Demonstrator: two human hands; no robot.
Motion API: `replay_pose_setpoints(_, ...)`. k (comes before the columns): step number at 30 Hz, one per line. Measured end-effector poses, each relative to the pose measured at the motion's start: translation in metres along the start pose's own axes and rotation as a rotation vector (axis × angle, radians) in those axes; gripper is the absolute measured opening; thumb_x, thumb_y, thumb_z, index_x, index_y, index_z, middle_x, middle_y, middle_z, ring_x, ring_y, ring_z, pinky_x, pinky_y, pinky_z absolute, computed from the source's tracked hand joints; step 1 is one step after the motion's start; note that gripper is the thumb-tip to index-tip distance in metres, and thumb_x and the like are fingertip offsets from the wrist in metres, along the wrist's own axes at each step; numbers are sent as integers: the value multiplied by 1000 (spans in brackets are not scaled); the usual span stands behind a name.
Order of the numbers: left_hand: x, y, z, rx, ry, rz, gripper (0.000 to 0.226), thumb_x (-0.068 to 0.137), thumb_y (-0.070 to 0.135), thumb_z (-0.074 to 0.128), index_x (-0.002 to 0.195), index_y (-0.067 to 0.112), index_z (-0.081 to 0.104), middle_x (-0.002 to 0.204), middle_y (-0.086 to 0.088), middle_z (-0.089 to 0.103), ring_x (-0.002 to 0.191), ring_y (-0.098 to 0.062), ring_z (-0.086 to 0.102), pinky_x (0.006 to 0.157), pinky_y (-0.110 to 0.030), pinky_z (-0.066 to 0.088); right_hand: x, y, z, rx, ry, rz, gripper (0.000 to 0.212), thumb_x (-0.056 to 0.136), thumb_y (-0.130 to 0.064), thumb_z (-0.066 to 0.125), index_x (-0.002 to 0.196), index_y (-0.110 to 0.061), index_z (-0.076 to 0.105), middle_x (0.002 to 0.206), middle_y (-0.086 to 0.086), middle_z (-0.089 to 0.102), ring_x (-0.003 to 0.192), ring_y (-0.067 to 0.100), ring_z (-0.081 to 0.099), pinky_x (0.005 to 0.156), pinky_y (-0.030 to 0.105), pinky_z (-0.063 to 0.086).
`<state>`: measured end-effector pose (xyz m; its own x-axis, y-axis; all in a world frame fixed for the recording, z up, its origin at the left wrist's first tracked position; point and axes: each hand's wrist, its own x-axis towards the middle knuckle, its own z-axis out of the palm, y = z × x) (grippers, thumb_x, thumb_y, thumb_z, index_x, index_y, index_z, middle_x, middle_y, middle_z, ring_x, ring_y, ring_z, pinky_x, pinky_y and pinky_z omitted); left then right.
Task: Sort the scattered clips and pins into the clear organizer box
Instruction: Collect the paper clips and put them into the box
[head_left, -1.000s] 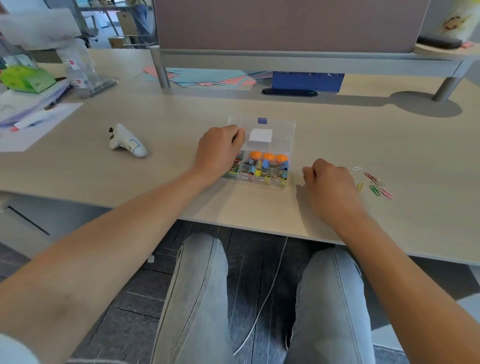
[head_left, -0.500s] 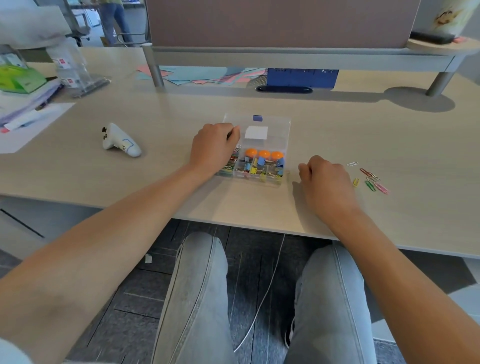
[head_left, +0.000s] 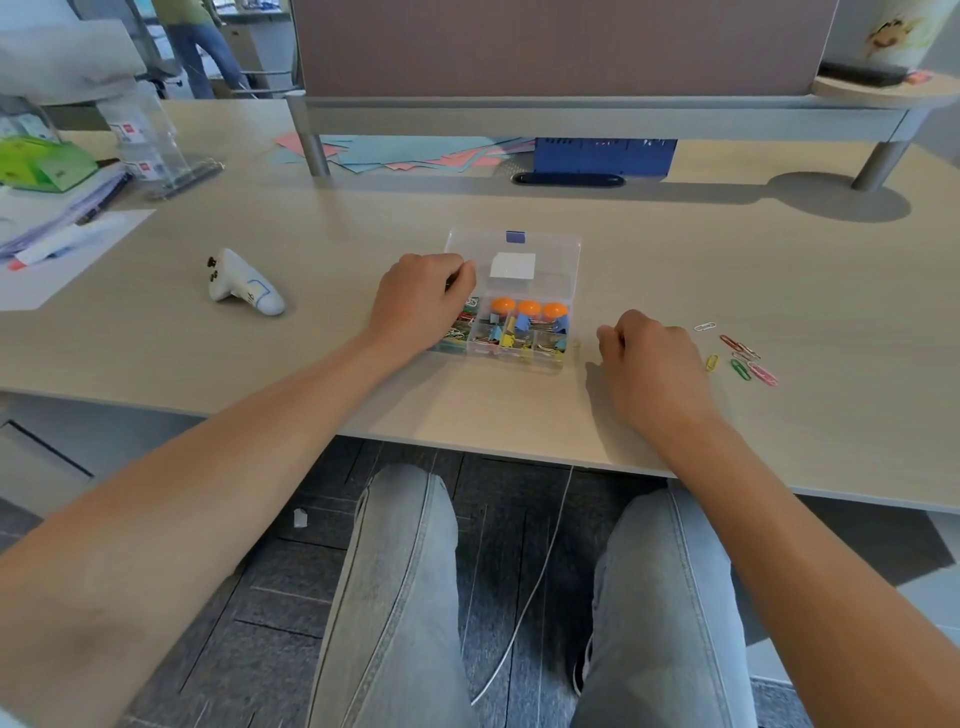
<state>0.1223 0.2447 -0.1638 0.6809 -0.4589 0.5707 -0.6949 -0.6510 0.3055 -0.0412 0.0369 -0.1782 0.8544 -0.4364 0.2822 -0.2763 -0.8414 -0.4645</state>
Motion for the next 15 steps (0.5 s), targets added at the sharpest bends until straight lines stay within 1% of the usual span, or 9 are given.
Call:
replay_pose_setpoints(3,-3,-4,-2,38,-33,40,46,102,30,45,60,11,43,48,-2,42,48,-27,44,48,-31,27,0,0,0,2,1,3,35,103,-26,41,73,-8,42,63,12,48,63,37,47,47,33,22)
replay_pose_setpoints(6,-5,-5,-4,72,-50,72,44,101,29,46,60,12,46,49,-1,45,48,-27,46,48,-30,31,-1,0,0,5,5,-10,34,102,-26,43,73,-8,42,63,12,49,63,37,47,47,33,22)
replay_pose_setpoints(9,-7,-6,-5,85,-64,94,44,101,28,47,61,12,51,49,-2,49,47,-24,49,48,-30,36,-1,1,1,9,18,-10,35,103,-27,41,74,-7,43,64,13,51,63,38,49,48,34,24)
replay_pose_setpoints(11,-7,-6,-6,96,-64,96,43,100,28,47,60,12,51,50,-4,51,47,-25,49,48,-30,36,-1,1,1,13,18,-8,37,104,-27,40,72,-8,42,64,14,51,63,38,49,49,35,25)
replay_pose_setpoints(13,-7,-7,-8,103,-63,101,42,99,27,49,59,12,50,49,-3,51,46,-24,48,48,-29,34,-1,1,1,20,17,-8,37,104,-28,40,72,-9,41,64,14,51,62,38,48,49,35,24)
replay_pose_setpoints(15,-6,-8,-11,113,-68,113,41,96,25,50,58,11,50,48,-2,48,45,-24,46,48,-31,38,-2,0,0,29,21,-6,37,104,-28,41,73,-8,43,66,15,53,63,38,49,50,35,27)
